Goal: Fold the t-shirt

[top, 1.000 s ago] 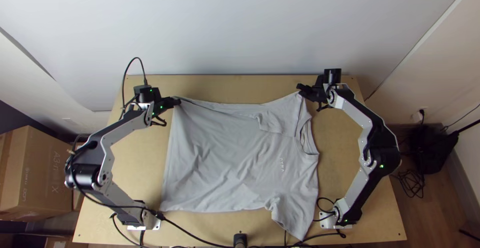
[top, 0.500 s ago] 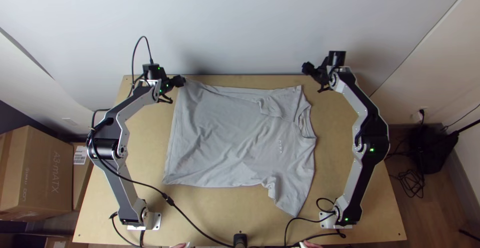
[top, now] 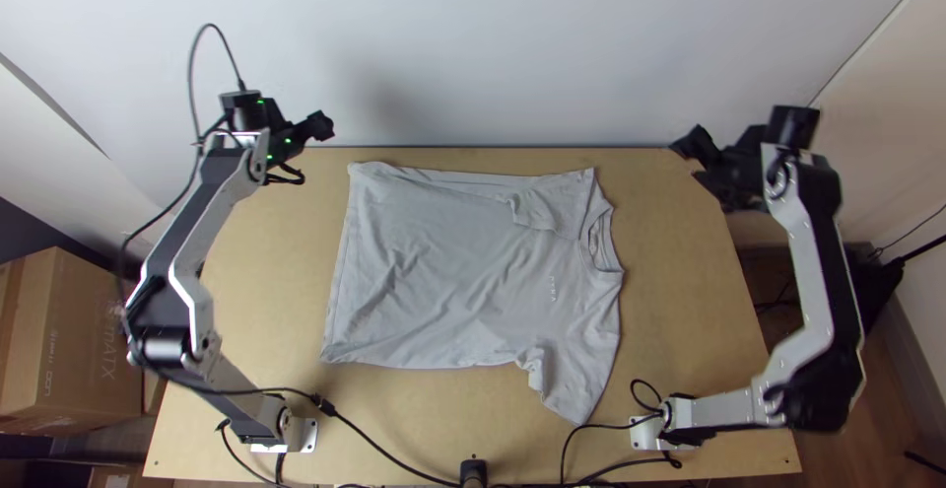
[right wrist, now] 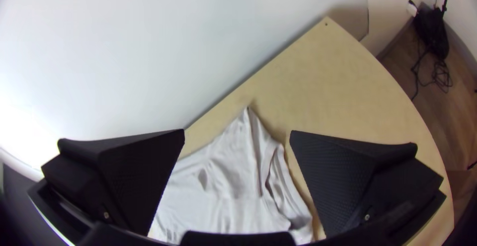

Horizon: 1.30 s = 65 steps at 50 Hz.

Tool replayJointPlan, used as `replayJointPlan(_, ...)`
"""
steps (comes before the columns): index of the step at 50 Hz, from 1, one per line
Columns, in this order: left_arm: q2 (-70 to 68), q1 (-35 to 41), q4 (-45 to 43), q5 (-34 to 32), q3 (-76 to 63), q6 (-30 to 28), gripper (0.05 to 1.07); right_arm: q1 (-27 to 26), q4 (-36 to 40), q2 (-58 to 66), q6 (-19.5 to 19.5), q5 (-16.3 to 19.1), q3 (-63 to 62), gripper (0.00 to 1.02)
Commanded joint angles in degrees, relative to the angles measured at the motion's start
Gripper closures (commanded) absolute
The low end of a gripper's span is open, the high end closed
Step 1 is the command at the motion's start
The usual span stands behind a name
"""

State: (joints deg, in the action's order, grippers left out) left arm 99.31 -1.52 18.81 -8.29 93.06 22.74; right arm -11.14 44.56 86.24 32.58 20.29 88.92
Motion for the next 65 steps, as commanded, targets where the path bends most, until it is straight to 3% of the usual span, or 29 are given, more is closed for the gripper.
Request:
replayJointPlan(1, -9.39, -0.06, 3.25, -1.29, -3.06, 0.11, 0.10, -3.19, 8.18, -5.38, -4.36, 4.14, -8.07, 0.05)
replayJointPlan(12, -24.86, 0.82, 10.90, -2.16, -9.21, -3.85, 0.10, -6.27, 32.70, -7.31, -19.83, 5.46, -21.69, 0.10)
replayJointPlan(15, -28.12, 0.73, 13.71, -2.08, -9.30, -4.11, 0.10, -6.88, 34.72, -8.28, -22.47, 5.55, -26.96, 0.10)
replayJointPlan(19, -32.60, 0.73, 16.17, -2.08, -10.26, -4.20, 0.10, -6.97, 34.11, -10.04, -23.96, 5.46, -33.38, 0.21)
replayJointPlan(28, -39.28, 0.02, 19.42, -1.90, -13.34, -4.99, 0.10, -5.12, 24.09, -16.54, -23.70, 5.46, -44.28, 0.52)
replayJointPlan(41, -43.41, -0.50, 21.53, -1.29, -16.59, -5.60, 0.10, 2.79, 19.96, -16.98, -21.77, 5.46, -49.73, 0.52)
replayJointPlan(55, -45.25, -1.29, 23.38, -1.11, -17.65, -7.19, 0.10, 5.95, 15.56, -12.23, -20.98, 5.19, -53.07, 0.52)
replayJointPlan(61, -45.69, -1.29, 24.08, -1.11, -17.91, -8.15, 0.10, 8.50, 12.49, -11.97, -20.19, 5.19, -54.74, 0.65)
replayJointPlan(65, -45.96, -1.29, 24.96, -1.11, -18.09, -9.12, 0.10, 10.43, 10.46, -11.79, -18.43, 5.11, -55.70, 0.68)
